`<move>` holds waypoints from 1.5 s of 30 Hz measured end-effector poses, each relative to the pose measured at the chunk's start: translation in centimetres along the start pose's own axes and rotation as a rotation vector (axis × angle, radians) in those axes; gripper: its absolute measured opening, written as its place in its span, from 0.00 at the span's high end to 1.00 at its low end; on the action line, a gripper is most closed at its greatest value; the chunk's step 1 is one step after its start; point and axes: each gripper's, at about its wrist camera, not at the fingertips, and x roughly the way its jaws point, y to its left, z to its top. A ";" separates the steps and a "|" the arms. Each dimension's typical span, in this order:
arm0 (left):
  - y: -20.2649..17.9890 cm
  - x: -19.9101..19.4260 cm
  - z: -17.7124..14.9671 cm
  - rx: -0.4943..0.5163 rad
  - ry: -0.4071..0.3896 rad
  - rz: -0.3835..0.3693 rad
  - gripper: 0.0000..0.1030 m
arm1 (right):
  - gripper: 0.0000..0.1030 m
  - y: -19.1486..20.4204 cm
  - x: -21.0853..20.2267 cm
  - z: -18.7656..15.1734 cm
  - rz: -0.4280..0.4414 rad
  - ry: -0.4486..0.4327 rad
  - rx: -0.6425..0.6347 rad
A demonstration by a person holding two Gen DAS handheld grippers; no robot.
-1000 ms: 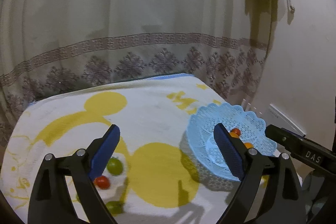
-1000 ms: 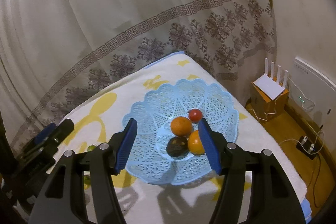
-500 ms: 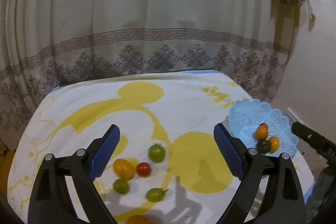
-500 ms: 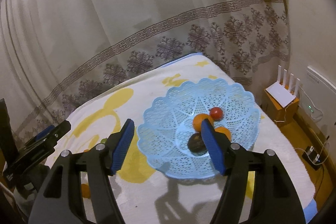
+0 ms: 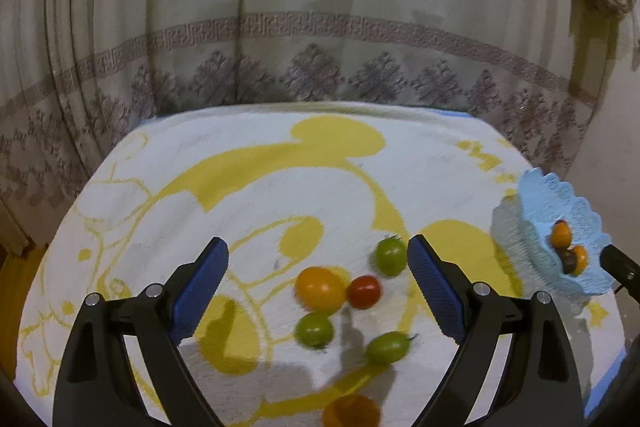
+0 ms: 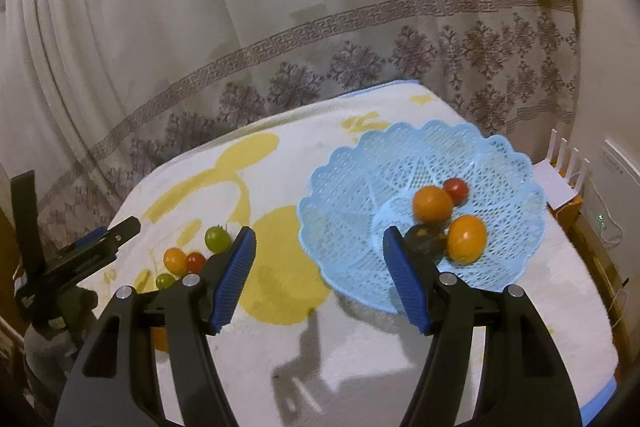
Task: Organize fruits
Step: 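Return to the towel and grasp a green tomato with the left tool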
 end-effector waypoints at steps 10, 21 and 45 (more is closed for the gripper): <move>1.5 3.3 -2.3 0.002 0.100 0.020 0.18 | 0.34 1.8 1.9 -1.4 0.022 0.058 -0.054; 1.7 5.2 -4.7 0.007 0.191 -0.009 0.43 | 0.34 4.8 2.6 -2.4 0.040 0.068 -0.134; 1.8 3.9 -5.4 -0.041 0.183 -0.135 0.73 | 0.34 9.6 7.8 -4.9 0.162 0.257 -0.154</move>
